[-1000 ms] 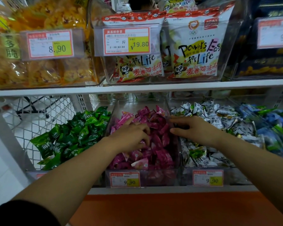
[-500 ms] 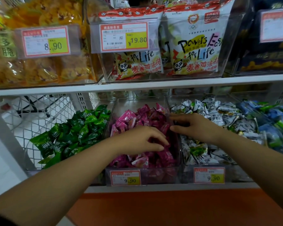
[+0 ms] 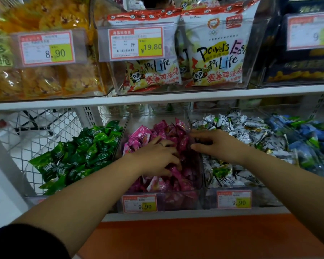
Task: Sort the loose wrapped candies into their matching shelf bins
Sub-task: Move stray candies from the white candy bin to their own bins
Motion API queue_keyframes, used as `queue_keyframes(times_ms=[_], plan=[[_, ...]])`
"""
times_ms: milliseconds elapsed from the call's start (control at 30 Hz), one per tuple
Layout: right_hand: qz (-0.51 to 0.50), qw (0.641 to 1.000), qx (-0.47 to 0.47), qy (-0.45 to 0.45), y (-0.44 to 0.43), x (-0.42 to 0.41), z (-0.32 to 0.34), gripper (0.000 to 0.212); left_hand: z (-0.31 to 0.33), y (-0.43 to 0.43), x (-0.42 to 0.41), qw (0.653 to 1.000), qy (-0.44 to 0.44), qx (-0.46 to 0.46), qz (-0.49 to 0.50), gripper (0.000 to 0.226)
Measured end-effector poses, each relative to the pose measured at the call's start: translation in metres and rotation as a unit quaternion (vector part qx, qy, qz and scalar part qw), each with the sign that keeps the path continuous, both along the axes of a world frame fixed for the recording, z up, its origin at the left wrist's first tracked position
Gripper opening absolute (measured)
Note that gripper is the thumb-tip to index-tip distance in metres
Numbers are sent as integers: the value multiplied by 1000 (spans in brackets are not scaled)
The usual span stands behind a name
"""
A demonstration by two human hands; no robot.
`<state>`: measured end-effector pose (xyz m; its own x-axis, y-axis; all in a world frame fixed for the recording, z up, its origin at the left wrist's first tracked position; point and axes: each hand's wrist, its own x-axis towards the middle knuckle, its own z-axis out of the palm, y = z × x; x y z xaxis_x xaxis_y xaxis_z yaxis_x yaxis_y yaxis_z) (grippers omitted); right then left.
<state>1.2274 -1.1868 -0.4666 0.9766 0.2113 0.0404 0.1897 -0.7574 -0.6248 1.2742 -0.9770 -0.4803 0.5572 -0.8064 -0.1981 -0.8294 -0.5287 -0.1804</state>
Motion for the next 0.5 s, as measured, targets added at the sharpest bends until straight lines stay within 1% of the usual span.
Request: queue_keyframes(times_ms=[233, 367, 500], plan=[[-2, 1000, -2, 5, 1, -1, 2, 49, 6, 13, 6, 1000, -6, -10, 28, 43], [0, 1000, -3, 4, 1, -1, 2, 50, 11, 23, 8, 998, -12, -40, 37, 43], [-1, 1000, -3, 3, 1, -2, 2, 50, 12, 27, 2, 994, -3, -95, 53, 41]])
